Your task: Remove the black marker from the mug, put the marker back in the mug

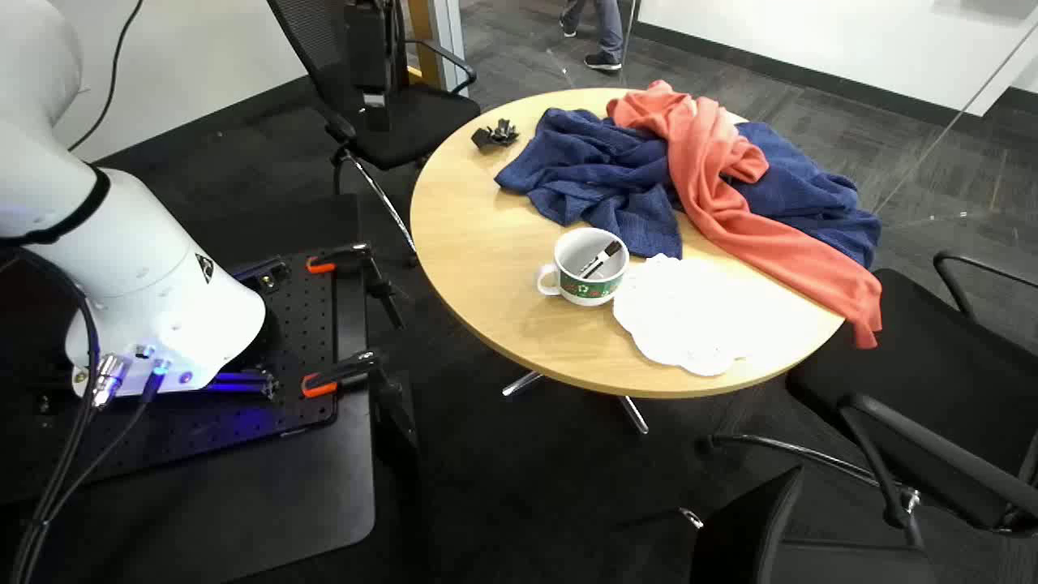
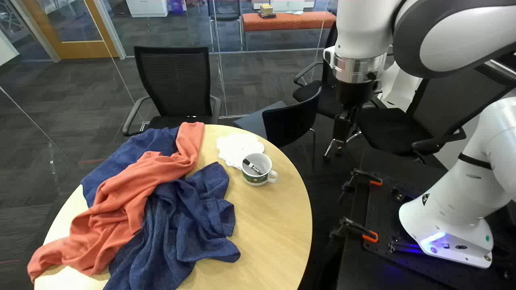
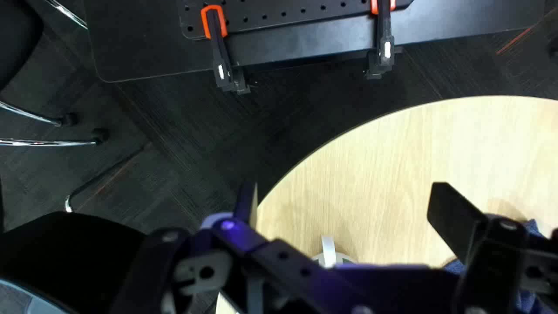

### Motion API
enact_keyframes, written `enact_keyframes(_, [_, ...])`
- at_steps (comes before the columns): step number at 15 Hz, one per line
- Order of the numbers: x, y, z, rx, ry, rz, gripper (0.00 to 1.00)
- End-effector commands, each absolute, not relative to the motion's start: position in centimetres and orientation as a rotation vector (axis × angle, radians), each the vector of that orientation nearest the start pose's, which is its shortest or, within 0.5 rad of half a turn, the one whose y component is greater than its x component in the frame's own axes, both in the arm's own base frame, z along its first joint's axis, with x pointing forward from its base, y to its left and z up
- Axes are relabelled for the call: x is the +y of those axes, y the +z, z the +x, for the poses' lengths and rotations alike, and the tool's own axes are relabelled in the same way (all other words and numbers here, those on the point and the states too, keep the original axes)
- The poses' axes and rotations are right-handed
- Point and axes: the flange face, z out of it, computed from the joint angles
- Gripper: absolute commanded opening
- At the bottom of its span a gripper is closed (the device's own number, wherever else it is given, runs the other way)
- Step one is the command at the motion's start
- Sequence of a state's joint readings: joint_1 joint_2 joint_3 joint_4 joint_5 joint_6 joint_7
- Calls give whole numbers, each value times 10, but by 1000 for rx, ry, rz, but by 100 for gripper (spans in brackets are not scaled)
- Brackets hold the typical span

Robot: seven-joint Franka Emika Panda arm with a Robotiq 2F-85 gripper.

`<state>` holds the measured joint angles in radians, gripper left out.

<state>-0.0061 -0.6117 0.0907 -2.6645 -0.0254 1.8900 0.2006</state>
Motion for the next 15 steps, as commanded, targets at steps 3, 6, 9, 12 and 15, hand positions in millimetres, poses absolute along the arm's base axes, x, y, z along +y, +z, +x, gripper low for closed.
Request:
enact_keyframes(3, [25,414,333,204,249,-3222,100])
enact_keyframes(6, [25,414,333,204,249,-3222,100])
enact_keyframes(9, [25,414,333,204,249,-3222,100])
enact_keyframes(12, [25,414,333,204,249,-3222,100])
enact_keyframes(15, [29,414,350,184,185,-3227,100])
